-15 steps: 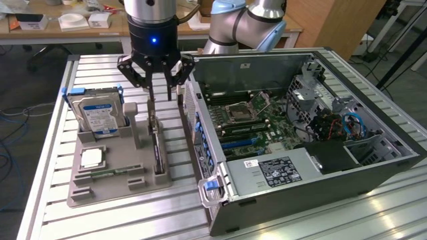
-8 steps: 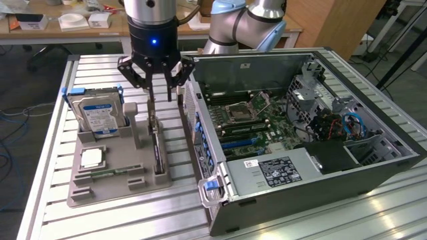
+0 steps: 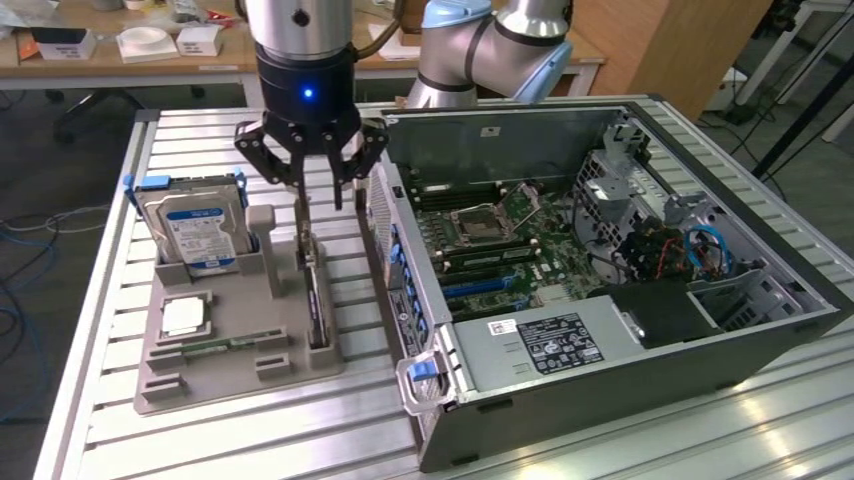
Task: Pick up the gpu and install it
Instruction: 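Pick up the gpu and move the gpu toward the slot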
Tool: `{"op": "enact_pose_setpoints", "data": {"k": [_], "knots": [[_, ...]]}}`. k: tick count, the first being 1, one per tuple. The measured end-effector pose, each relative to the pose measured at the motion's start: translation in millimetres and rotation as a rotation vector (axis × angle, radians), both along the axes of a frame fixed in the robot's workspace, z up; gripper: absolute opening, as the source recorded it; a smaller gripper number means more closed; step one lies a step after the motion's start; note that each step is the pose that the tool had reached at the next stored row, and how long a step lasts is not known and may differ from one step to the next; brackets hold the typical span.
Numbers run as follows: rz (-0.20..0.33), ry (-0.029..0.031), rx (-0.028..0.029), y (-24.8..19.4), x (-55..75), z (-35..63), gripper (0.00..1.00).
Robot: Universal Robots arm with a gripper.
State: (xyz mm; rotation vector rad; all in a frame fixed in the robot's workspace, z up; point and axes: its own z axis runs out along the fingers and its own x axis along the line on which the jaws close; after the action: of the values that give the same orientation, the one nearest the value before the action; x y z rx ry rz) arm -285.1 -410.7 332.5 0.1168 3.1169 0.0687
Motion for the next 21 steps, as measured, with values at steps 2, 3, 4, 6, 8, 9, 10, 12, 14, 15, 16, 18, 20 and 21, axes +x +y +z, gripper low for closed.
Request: {"op": "enact_pose_setpoints", "data": {"k": [2,3,4,6,8,9,10,12,14,15,16,18,20,21], "knots": [[0.0,0.0005,0.0,-1.2,-0.5,-0.7,0.41],[0.0,0.0007,0.0001,-1.7,-0.8,-1.2,0.41],[0.0,0.0009,-0.0001,-2.3,-1.0,-1.6,0.41],[0.0,0.0008,0.0001,-3.0,-1.8,-2.7,0.41],[0.0,0.001,0.0001,-3.7,-2.3,-3.8,0.41],[0.0,0.0012,0.0001,-4.0,-2.6,-4.3,0.41],[0.0,0.0014,-0.0001,-4.3,-2.9,-4.9,0.41],[0.0,0.0018,-0.0002,-4.8,-3.5,-6.0,0.41],[0.0,0.0019,-0.0001,-5.3,-3.9,-7.1,0.41],[0.0,0.0018,0.0,-5.5,-4.1,-7.7,0.41],[0.0,0.0018,0.0,-5.8,-4.4,-8.2,0.41],[0.0,0.0019,0.0,-6.2,-4.8,-9.4,0.41],[0.0,0.002,0.0,-6.7,-5.1,-10.4,0.41],[0.0,0.002,0.0001,-6.8,-5.2,-10.9,0.41]]}}
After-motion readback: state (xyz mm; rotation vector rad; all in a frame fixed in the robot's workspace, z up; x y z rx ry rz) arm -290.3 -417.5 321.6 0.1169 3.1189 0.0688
